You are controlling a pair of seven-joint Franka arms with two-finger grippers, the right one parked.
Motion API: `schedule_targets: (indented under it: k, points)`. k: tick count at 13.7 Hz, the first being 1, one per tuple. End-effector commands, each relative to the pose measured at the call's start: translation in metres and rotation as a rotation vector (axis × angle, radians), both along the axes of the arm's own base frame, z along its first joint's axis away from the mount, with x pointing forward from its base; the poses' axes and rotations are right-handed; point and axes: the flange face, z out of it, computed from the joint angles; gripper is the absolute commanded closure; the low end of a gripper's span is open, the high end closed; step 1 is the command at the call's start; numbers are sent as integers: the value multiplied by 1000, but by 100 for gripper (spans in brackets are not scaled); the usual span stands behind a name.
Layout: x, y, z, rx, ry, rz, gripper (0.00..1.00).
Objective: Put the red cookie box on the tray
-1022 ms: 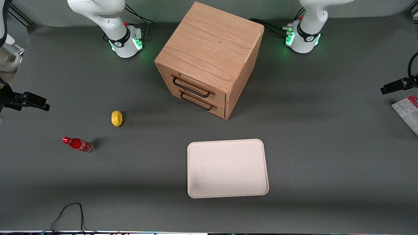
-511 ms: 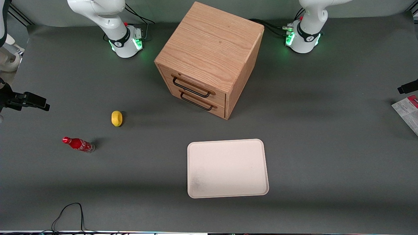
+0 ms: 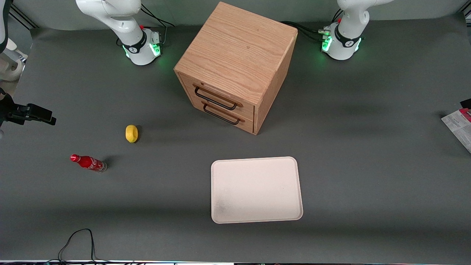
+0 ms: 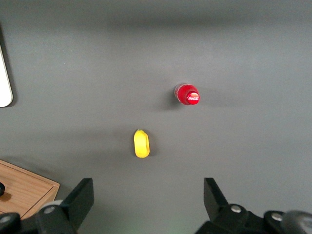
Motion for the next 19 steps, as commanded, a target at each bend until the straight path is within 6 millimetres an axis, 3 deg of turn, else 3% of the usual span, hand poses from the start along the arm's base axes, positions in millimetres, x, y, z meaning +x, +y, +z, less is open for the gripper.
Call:
schedule_targets:
  k: [1,3,6,10,12,13,14,19]
  points:
    - [-2,35,3,-6,-5,-7,0]
    - [4,54,3,12,-11,26,0]
    - [1,107,7,27,-36,108,0]
    - [-36,202,0,35,-46,243,0]
    - [-54,255,-3,28,-58,198,0]
    - [-56,271,-5,34,-63,205,0]
    - [-59,281,-8,31,-56,223,0]
    - [-61,283,-20,33,-27,263,0]
